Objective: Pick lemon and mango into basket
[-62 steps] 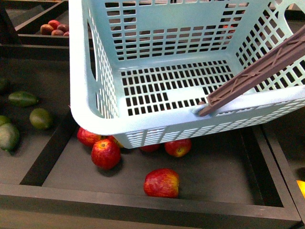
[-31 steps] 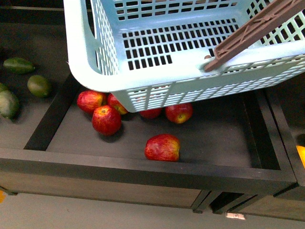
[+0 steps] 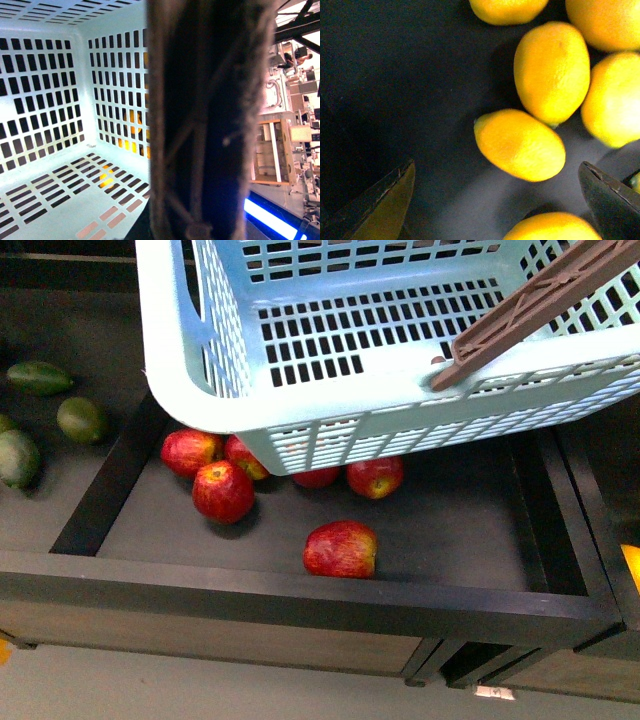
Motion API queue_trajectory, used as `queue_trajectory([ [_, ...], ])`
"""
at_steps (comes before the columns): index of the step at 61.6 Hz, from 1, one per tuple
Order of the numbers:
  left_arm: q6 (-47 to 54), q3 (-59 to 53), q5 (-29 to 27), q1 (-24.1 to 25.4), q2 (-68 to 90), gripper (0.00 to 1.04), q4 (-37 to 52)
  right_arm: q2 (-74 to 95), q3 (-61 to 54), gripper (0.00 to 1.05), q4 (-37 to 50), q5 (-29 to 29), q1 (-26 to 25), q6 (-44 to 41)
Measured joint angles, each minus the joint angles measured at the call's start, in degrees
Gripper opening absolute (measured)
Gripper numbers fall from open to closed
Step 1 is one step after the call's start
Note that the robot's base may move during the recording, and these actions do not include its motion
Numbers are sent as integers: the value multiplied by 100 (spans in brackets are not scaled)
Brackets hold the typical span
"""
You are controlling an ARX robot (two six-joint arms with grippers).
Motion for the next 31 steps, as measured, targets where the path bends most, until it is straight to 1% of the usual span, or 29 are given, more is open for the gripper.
queue_trajectory([
  [6, -4, 0, 0, 0, -2, 4, 0, 72, 24, 96, -214, 138, 92, 597],
  [13, 0, 0, -9, 2, -2, 4, 0, 214, 74, 96, -350, 245, 164, 1043],
  [24, -2, 0, -2, 0, -2, 4, 0, 520, 358, 96, -452, 544, 197, 1058],
  [31, -4, 0, 4, 0, -2, 4, 0, 595, 481, 96, -531, 586, 166, 962],
])
